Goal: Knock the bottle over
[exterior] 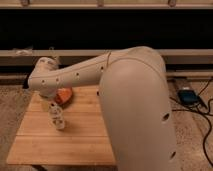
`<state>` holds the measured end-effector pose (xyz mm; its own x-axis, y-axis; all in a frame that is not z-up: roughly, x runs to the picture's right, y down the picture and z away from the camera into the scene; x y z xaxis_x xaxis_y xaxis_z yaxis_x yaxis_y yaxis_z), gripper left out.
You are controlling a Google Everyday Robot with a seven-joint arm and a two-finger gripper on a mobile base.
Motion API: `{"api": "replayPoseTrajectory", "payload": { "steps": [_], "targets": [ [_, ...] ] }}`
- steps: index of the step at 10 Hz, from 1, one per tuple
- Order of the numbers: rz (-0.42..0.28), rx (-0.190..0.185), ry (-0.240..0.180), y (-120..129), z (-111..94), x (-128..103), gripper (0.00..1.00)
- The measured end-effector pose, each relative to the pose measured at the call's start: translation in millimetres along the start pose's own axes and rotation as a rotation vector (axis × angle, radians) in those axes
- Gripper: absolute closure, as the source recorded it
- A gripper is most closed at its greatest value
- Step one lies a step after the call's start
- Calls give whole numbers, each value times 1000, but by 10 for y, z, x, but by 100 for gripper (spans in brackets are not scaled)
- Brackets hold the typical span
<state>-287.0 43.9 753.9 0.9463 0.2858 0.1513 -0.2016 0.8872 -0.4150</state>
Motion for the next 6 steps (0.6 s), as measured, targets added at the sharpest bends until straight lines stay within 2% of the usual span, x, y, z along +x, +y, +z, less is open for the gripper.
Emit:
{"api": "replayPoseTrajectory", "payload": {
  "steps": [3,6],
  "targets": [
    [16,4,4,6,0,-5,20],
    [55,18,19,-41,-112,-14,20]
  ]
}}
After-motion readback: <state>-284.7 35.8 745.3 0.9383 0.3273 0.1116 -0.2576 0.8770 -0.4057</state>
